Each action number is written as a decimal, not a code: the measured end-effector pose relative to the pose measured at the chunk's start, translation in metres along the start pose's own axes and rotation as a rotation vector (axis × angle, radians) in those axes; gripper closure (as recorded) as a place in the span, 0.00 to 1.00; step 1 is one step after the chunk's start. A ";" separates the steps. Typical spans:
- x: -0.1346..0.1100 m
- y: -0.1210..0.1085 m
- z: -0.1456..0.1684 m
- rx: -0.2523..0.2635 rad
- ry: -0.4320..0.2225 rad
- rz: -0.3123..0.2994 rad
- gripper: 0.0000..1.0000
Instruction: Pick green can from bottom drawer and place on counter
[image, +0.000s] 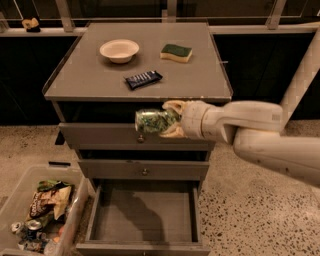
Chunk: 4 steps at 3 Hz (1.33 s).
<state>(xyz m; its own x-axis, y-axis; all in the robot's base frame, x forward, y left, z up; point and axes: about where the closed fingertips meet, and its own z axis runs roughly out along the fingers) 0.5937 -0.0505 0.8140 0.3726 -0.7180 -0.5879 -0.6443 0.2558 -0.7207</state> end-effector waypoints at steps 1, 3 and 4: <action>-0.043 -0.065 0.011 0.036 -0.068 -0.084 1.00; -0.057 -0.086 0.011 0.045 -0.077 -0.157 1.00; -0.037 -0.114 0.016 0.054 -0.053 -0.153 1.00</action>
Offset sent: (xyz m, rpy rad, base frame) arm 0.0298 0.0189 0.0607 0.0044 -0.0872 0.0509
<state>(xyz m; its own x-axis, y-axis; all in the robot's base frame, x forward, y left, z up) 0.6638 -0.0426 0.9122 0.4992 -0.7167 -0.4871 -0.5408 0.1815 -0.8213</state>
